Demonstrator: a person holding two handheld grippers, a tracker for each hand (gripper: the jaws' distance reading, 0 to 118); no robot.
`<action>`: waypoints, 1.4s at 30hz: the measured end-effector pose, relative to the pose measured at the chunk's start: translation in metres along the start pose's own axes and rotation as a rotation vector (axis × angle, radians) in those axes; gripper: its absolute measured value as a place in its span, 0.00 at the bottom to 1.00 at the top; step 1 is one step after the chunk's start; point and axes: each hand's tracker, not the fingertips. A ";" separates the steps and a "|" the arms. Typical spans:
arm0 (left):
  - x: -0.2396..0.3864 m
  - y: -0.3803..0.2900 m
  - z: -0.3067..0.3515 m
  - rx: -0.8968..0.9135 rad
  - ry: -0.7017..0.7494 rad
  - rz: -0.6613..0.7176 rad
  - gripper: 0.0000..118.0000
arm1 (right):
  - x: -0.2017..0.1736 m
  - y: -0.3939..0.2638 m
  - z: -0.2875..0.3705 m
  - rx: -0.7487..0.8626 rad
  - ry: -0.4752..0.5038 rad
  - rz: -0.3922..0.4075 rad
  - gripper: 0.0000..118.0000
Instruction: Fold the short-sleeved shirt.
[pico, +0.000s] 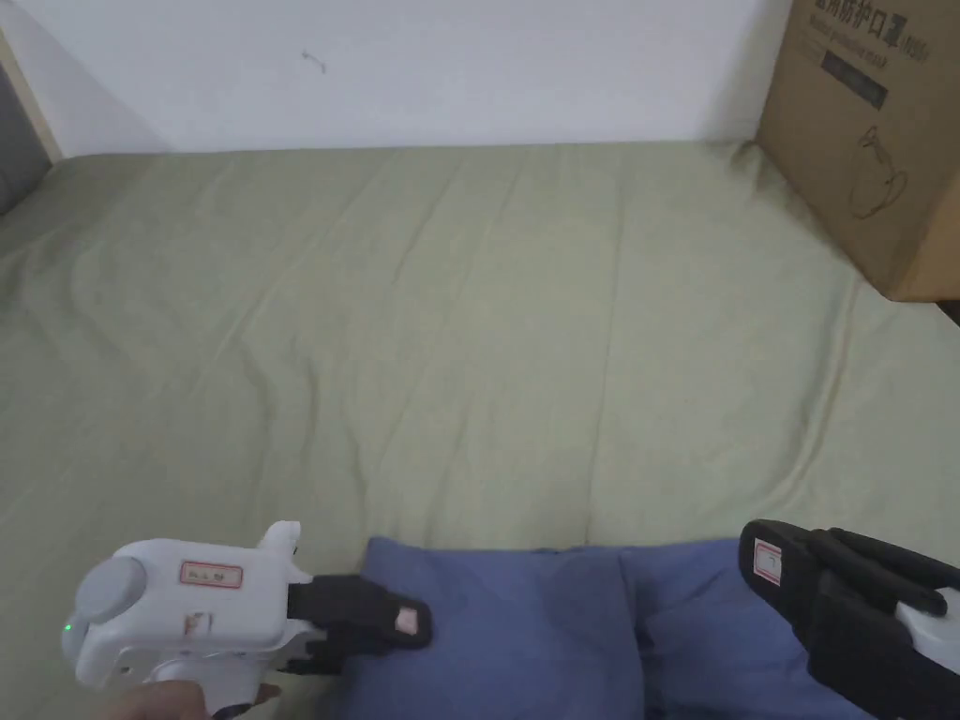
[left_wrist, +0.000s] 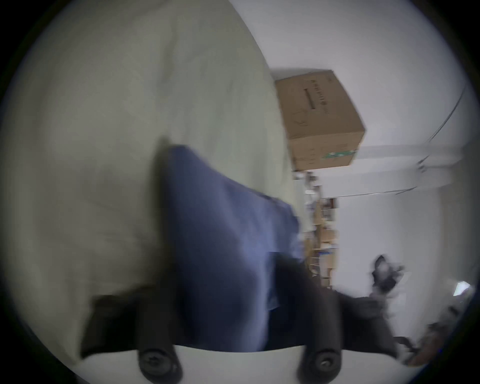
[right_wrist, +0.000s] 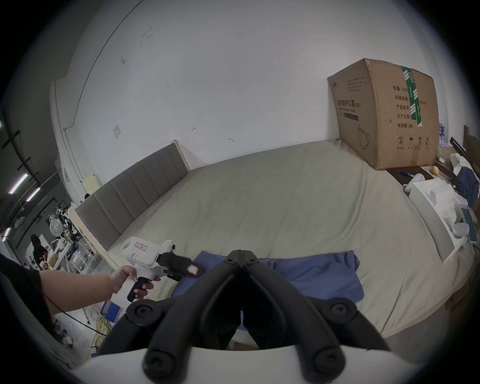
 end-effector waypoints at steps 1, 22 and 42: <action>0.005 -0.001 0.001 -0.005 0.052 -0.034 0.07 | 0.000 0.000 0.000 0.000 0.001 0.000 0.00; 0.153 -0.009 -0.032 -0.064 0.406 -0.289 0.07 | 0.011 -0.002 0.021 0.048 0.046 -0.026 0.00; 0.190 -0.031 -0.048 0.086 0.315 -0.369 0.70 | 0.057 -0.006 0.034 0.075 0.004 -0.143 0.00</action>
